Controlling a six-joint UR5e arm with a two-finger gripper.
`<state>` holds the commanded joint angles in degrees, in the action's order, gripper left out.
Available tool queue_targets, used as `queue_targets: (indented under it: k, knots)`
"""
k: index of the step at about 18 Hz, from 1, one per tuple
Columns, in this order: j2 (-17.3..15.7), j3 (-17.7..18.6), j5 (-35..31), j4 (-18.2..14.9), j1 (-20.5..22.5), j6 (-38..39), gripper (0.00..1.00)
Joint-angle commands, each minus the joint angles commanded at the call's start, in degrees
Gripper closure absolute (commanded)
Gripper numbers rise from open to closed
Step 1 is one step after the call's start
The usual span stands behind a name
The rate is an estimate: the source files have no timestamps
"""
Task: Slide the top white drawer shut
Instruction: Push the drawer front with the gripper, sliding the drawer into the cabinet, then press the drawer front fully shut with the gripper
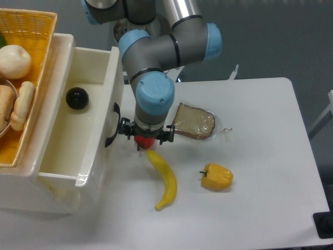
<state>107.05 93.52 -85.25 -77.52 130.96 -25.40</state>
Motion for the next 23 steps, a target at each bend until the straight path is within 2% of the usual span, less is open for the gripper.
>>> queue_targets:
  k: [9,23]
  knots:
    - [-0.71,0.00,-0.17,0.44,-3.96,0.44,0.00]
    - [-0.79,-0.09,-0.44,0.44,-5.10,0.27,0.00]
